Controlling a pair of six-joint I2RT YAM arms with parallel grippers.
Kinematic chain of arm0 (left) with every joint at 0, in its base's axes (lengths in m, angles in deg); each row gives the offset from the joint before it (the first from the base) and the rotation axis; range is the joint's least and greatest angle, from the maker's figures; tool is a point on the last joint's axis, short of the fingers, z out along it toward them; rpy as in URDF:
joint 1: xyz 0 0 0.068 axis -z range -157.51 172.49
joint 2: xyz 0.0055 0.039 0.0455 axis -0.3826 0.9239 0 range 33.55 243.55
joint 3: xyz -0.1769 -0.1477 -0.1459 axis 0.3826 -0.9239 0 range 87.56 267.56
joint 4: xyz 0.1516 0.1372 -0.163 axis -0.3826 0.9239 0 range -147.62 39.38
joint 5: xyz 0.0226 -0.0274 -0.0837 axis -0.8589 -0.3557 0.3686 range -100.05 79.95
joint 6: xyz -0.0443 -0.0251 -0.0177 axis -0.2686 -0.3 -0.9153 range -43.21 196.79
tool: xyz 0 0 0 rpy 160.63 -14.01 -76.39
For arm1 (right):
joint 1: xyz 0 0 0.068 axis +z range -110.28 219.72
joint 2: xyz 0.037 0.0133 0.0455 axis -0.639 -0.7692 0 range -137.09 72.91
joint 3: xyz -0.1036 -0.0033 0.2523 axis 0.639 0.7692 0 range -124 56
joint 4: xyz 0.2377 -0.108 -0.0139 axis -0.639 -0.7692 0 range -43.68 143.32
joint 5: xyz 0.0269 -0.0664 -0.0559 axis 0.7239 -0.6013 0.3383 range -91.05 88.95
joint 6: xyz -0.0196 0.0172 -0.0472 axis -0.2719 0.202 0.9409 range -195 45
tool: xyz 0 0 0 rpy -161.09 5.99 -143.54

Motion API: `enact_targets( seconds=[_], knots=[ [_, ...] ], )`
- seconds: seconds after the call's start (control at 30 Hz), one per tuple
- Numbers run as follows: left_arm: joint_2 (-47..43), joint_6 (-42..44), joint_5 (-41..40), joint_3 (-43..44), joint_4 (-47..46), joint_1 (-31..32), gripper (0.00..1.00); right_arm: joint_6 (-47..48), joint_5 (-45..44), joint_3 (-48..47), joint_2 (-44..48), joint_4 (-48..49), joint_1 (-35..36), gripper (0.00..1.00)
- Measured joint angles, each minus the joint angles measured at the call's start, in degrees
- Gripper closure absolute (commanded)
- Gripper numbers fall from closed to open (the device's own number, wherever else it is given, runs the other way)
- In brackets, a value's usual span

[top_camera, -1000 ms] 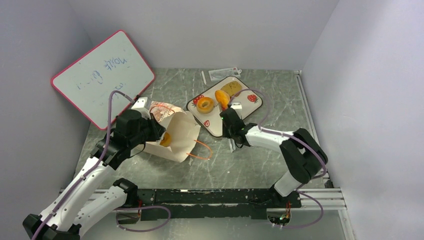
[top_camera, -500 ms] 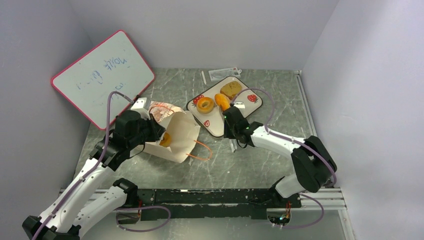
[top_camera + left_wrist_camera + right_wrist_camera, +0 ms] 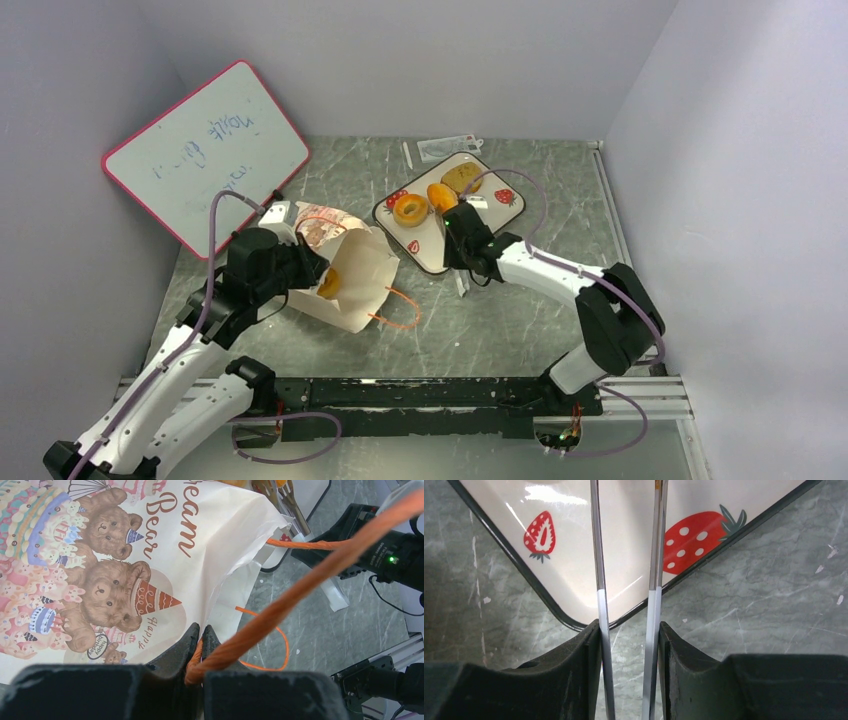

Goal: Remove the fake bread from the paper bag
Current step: Pick up the clamp from the container.

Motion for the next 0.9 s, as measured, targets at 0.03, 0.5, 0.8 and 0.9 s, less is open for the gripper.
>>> enact_targets(
  seconds=[0.03, 0.5, 0.8, 0.9],
  knots=[
    [-0.15, 0.00, 0.00, -0.11, 0.00, 0.00, 0.93, -0.02, 0.20, -0.35, -0.57, 0.00, -0.35, 0.57],
    [-0.57, -0.20, 0.00, -0.55, -0.28, 0.00, 0.93, -0.70, 2.71, -7.37, -5.44, -0.48, -4.07, 0.51],
    [-0.17, -0.20, 0.00, -0.63, -0.66, 0.00, 0.93, -1.49, 4.04, -6.43, -5.46, -0.76, -4.15, 0.50],
    [0.28, -0.20, 0.00, -0.63, -1.20, 0.00, 0.93, -1.64, 4.20, -6.32, -5.42, -1.11, -4.17, 0.50]
  ],
)
